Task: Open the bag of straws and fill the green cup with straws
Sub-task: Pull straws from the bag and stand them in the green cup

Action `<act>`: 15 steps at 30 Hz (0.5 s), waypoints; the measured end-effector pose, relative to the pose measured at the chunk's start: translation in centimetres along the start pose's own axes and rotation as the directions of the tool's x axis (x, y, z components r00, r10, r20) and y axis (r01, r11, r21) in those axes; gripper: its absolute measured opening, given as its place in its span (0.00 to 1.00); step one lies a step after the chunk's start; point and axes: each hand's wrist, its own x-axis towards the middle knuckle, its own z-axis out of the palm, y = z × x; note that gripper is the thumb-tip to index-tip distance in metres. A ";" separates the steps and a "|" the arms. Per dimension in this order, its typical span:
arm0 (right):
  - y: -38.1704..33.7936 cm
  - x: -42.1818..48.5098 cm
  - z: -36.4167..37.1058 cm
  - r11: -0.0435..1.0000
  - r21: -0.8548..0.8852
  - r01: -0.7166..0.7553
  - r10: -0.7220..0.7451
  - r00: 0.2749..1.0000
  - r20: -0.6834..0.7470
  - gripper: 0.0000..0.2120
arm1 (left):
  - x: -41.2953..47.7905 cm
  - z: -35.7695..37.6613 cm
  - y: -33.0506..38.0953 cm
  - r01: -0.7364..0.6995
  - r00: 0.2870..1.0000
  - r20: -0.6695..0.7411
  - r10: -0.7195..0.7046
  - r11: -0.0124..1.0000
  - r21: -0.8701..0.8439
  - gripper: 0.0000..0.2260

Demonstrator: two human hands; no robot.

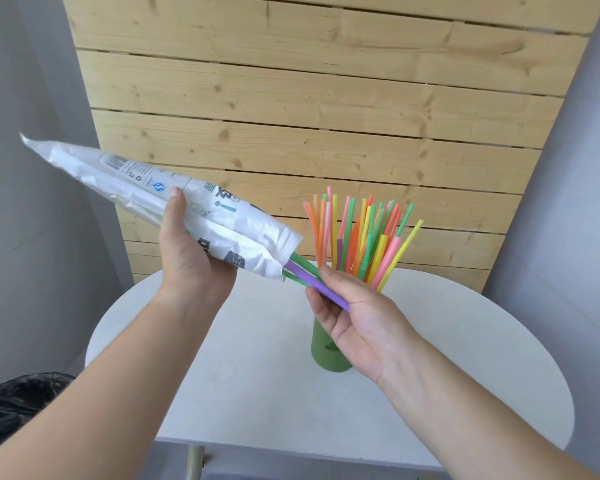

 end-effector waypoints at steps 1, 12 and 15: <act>-0.2 -0.1 0.0 0.999 -0.033 0.016 -0.016 1.000 0.007 0.03 | 0.1 -0.1 0.0 0.012 1.000 -0.022 -0.013 1.000 -0.026 0.14; -4.0 -0.5 -1.3 0.948 -0.280 0.151 -0.154 0.988 0.013 0.03 | 1.4 -1.5 -0.2 0.070 0.992 -0.088 -0.087 0.982 -0.178 0.17; -5.6 -0.8 -1.6 0.909 -0.369 0.193 -0.189 0.981 0.048 0.03 | 1.6 -1.7 -0.3 0.085 0.991 -0.081 -0.102 0.977 -0.197 0.17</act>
